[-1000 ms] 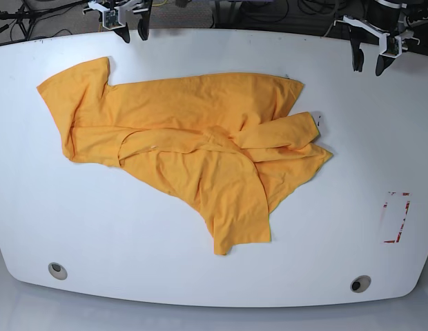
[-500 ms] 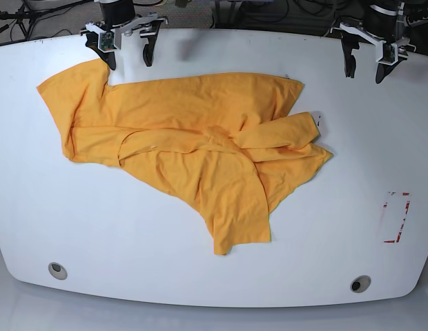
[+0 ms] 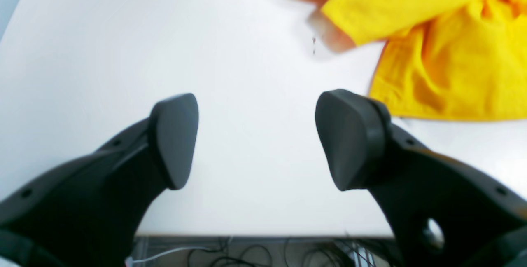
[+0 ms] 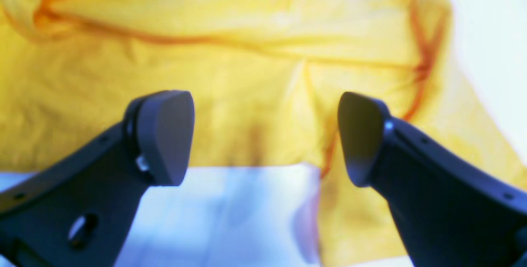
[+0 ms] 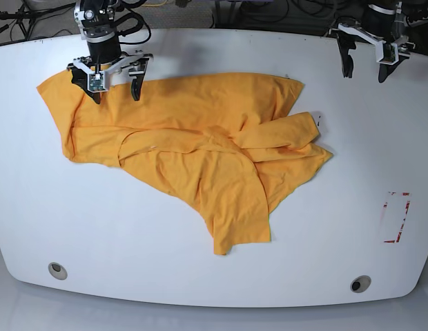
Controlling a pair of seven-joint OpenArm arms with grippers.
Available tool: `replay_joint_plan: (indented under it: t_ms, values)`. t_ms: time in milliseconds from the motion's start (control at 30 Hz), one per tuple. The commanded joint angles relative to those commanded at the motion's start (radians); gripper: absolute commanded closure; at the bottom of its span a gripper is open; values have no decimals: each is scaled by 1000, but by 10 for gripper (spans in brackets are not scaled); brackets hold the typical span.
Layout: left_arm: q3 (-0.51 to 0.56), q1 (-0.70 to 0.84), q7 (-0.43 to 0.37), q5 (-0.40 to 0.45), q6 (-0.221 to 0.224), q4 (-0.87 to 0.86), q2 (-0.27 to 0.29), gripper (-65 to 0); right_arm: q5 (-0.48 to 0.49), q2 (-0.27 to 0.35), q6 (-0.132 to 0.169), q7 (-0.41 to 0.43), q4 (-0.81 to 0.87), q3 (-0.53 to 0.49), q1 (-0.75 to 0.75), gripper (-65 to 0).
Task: Fold the T-shirt properly
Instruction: 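Move the right gripper down over the shirt's shoulder corner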
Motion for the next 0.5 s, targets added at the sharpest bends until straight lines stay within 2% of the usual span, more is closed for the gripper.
replay_joint_plan:
  t_ms: [100,233,500]
  values:
    - [-6,-77,15,2,2,-17,-20,-470,19,16,24,-35,-76,3,92,-539]
    - [-7,-128,28,1,1,-24,-30,-478,31,23,40,-50,-114,2,142,-534]
    - [1,-208,41,7,-20,-34,-29,-488,41,33,56,-70,-177,-3,214,-511]
